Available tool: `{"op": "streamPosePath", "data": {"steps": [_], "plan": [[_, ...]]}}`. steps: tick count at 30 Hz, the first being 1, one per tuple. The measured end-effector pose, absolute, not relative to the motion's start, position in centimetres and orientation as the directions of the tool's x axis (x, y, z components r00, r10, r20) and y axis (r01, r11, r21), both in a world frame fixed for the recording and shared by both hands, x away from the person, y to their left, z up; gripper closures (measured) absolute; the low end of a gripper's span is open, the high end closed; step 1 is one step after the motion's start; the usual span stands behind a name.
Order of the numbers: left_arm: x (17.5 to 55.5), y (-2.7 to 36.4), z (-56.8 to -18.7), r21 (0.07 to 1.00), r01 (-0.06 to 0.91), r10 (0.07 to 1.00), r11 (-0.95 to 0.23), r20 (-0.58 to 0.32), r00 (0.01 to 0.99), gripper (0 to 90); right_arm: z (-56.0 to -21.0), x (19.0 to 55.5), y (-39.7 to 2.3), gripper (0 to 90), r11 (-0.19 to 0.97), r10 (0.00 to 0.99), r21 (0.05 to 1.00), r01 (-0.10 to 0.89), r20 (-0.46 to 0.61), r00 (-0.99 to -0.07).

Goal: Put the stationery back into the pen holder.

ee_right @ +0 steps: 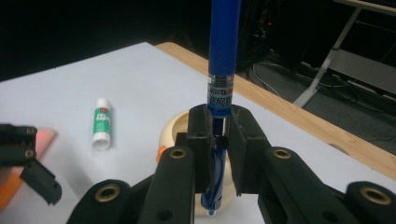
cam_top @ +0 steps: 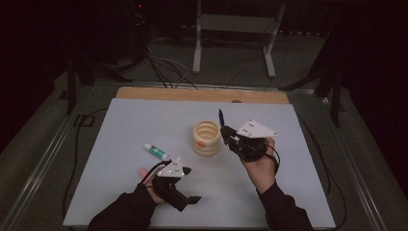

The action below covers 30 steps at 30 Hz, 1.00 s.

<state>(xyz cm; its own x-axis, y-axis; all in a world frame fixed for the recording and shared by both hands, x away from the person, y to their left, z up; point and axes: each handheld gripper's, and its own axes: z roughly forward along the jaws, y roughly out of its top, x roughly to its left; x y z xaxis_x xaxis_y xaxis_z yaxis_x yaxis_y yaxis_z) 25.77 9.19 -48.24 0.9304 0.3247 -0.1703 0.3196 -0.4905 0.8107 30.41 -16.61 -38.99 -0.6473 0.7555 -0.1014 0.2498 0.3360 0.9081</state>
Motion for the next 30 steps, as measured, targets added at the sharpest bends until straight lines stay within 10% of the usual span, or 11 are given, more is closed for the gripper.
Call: {"op": "streamPosePath", "data": {"steps": [30], "plan": [[25.8, 9.2, -48.1, 0.815, 0.316, 0.314, -0.485, -0.176, 0.933, 0.1, -38.6, 33.8, -15.1, 79.1, 0.209, 0.789, 0.935, 0.285, 0.011, -0.615]]}}
